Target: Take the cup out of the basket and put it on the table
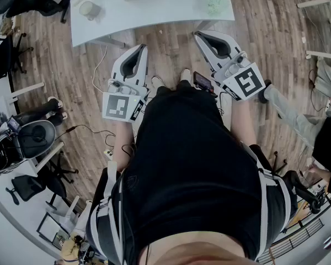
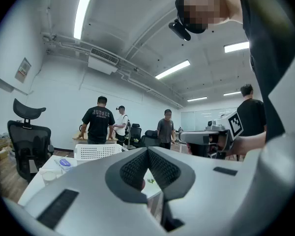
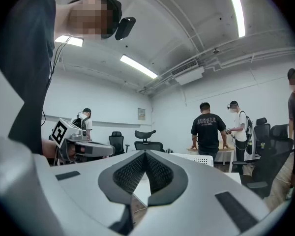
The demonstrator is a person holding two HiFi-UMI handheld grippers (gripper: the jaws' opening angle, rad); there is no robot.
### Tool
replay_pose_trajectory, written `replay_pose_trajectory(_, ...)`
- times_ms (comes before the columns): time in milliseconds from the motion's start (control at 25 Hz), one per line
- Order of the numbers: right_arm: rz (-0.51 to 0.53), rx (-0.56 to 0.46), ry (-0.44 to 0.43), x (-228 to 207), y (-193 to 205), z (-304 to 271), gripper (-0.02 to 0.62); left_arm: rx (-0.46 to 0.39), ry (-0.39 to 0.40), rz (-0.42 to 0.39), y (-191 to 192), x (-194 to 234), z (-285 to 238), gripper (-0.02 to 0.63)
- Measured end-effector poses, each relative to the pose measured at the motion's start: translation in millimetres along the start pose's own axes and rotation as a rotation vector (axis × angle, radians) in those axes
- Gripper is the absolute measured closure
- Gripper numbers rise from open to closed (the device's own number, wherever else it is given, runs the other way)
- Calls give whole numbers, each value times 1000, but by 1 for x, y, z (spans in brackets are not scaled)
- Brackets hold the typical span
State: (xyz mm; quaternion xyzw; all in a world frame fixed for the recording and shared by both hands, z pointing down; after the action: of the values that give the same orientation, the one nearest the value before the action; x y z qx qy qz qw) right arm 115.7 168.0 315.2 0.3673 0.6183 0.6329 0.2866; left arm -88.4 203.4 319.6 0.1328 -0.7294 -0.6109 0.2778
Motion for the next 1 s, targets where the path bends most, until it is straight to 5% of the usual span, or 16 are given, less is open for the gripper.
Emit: replay_pose_trajectory(1000, -52, -21, -8, -25, 11, 21, 577, -8, -12, 21, 8, -34, -29, 587)
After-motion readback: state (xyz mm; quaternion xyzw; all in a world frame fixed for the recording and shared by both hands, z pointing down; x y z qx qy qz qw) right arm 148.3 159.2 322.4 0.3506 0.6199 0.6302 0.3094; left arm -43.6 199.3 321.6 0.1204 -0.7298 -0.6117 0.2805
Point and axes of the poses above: the fingertips, and each gripper's own axes: z backward along the fingers, x to its left, y out of its underside, the point moved 6 cm from there along z, backward along the fingers, and after that the axes turned 8 degrees about z, right-handed, at the moved point
